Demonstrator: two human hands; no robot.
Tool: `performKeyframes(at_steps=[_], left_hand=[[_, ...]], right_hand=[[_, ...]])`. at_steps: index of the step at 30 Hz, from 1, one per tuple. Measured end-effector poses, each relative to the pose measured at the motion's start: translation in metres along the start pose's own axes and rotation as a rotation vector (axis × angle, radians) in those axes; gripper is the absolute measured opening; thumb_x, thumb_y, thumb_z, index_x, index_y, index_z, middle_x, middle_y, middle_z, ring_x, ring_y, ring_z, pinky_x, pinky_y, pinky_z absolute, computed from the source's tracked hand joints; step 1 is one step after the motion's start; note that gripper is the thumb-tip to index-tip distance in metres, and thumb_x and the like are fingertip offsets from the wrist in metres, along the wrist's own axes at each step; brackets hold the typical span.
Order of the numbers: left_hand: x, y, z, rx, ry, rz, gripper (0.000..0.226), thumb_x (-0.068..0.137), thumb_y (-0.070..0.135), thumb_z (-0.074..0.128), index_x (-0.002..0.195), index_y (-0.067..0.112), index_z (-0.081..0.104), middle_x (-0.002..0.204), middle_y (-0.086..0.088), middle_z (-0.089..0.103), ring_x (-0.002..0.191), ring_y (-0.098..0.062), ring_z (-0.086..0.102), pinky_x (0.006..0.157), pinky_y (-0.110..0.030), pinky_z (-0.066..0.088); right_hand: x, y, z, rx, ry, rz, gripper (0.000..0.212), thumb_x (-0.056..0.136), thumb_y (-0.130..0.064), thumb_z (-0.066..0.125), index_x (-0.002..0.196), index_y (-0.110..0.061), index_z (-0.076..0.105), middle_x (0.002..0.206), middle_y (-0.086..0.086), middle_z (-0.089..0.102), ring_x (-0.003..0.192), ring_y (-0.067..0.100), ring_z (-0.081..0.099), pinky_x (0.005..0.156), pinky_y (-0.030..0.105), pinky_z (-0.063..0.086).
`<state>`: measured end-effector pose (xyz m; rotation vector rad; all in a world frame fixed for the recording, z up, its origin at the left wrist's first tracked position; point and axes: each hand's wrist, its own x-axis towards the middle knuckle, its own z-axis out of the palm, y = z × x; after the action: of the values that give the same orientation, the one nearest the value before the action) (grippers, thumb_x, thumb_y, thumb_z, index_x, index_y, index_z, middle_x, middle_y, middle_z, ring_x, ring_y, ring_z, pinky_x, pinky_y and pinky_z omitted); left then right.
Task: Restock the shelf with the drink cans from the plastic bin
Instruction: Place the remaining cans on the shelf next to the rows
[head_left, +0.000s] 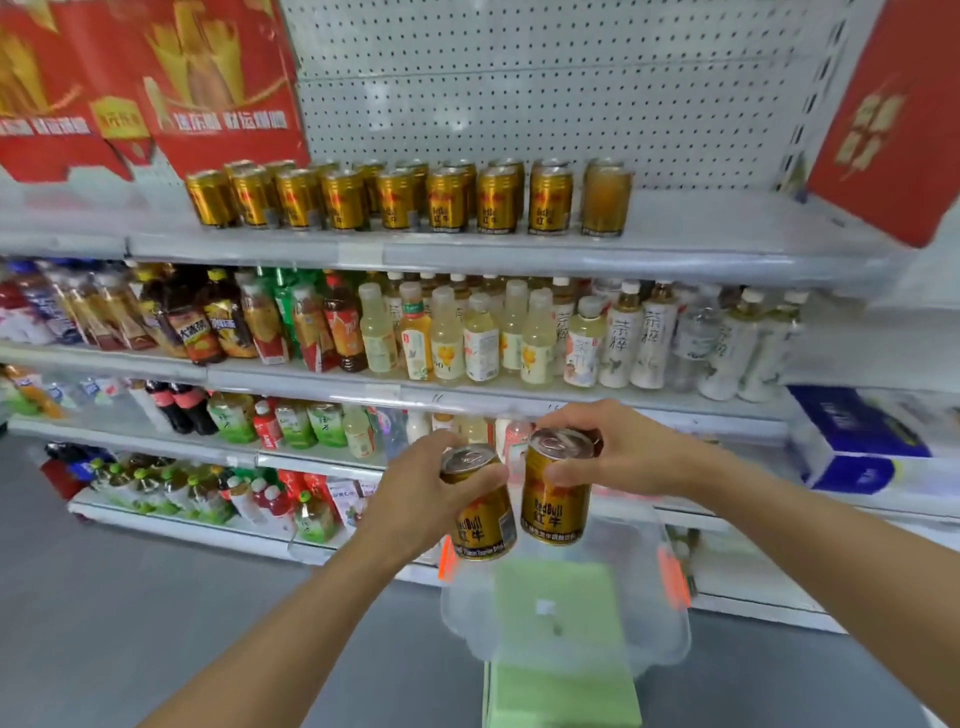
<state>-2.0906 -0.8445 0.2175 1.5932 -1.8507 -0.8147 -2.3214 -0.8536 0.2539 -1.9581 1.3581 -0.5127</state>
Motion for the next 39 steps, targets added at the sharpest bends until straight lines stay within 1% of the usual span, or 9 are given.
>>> performKeyframes(at_steps=[3,10,16,20,23,26,29,34,39], left_hand=[[0.022,0.032,0.003,-0.01,-0.016,0.045,0.046,0.075,0.061,0.068,0.11,0.033,0.057,0.108,0.01,0.063,0.092,-0.009,0.063,0.073,-0.032,0.057],[0.096,0.096,-0.003,0.001,0.002,0.177,0.065,0.074,0.066,0.063,0.125,0.025,0.058,0.115,0.007,0.062,0.098,-0.011,0.061,0.078,-0.028,0.055],[0.165,0.139,0.002,0.037,0.034,0.242,0.068,0.077,0.068,0.059,0.131,0.026,0.055,0.127,0.004,0.06,0.106,-0.013,0.058,0.088,-0.033,0.052],[0.206,0.165,0.013,-0.014,0.029,0.237,0.069,0.075,0.07,0.06,0.131,0.029,0.054,0.125,0.004,0.061,0.105,-0.014,0.06,0.089,-0.038,0.054],[0.23,0.181,0.02,-0.029,0.061,0.263,0.064,0.078,0.066,0.061,0.128,0.026,0.057,0.118,0.008,0.063,0.1,-0.009,0.06,0.082,-0.029,0.052],[0.252,0.195,0.034,-0.07,0.092,0.263,0.041,0.081,0.059,0.063,0.111,0.031,0.061,0.094,0.023,0.06,0.085,0.004,0.058,0.068,-0.017,0.045],[0.268,0.202,0.043,-0.091,0.105,0.234,0.041,0.081,0.058,0.065,0.109,0.03,0.062,0.093,0.022,0.058,0.082,0.008,0.055,0.065,-0.013,0.043],[0.296,0.21,0.054,-0.097,0.141,0.18,0.059,0.075,0.063,0.066,0.121,0.026,0.063,0.109,0.011,0.067,0.098,-0.006,0.063,0.082,-0.029,0.055],[0.307,0.21,0.056,-0.081,0.172,0.173,0.061,0.074,0.064,0.067,0.122,0.024,0.063,0.11,0.01,0.067,0.098,-0.006,0.062,0.077,-0.022,0.052]], right_hand=[[-0.004,0.008,-0.036,-0.005,0.064,0.027,0.052,0.078,-0.033,0.078,0.126,-0.024,0.06,0.116,-0.004,0.065,0.103,0.012,0.063,0.092,0.037,0.052],[0.012,0.023,-0.123,-0.03,0.222,0.051,0.061,0.072,-0.045,0.079,0.125,-0.035,0.05,0.128,-0.014,0.052,0.12,0.004,0.048,0.084,0.015,0.04],[0.031,0.028,-0.195,-0.014,0.374,0.086,0.056,0.073,-0.037,0.08,0.123,-0.026,0.056,0.116,-0.009,0.06,0.106,0.004,0.057,0.071,0.013,0.042],[0.053,0.034,-0.245,-0.034,0.465,0.067,0.053,0.077,-0.033,0.078,0.125,-0.025,0.057,0.111,-0.007,0.062,0.095,-0.005,0.057,0.065,0.008,0.043],[0.081,0.045,-0.28,-0.047,0.552,0.038,0.056,0.079,-0.034,0.076,0.13,-0.022,0.055,0.119,0.0,0.059,0.098,0.009,0.058,0.071,0.015,0.044],[0.115,0.067,-0.309,-0.042,0.632,0.048,0.059,0.081,-0.027,0.075,0.134,-0.017,0.051,0.119,0.0,0.053,0.101,0.012,0.051,0.065,0.013,0.038],[0.149,0.089,-0.321,-0.023,0.607,0.061,0.062,0.081,-0.025,0.075,0.136,-0.016,0.049,0.123,0.004,0.054,0.102,0.014,0.051,0.068,0.016,0.04],[0.201,0.124,-0.339,-0.035,0.521,0.112,0.062,0.078,-0.028,0.077,0.133,-0.018,0.05,0.13,0.008,0.053,0.11,0.022,0.055,0.085,0.031,0.049],[0.228,0.136,-0.35,-0.005,0.449,0.104,0.058,0.08,-0.026,0.076,0.133,-0.02,0.052,0.131,0.007,0.055,0.112,0.022,0.055,0.087,0.031,0.047]])
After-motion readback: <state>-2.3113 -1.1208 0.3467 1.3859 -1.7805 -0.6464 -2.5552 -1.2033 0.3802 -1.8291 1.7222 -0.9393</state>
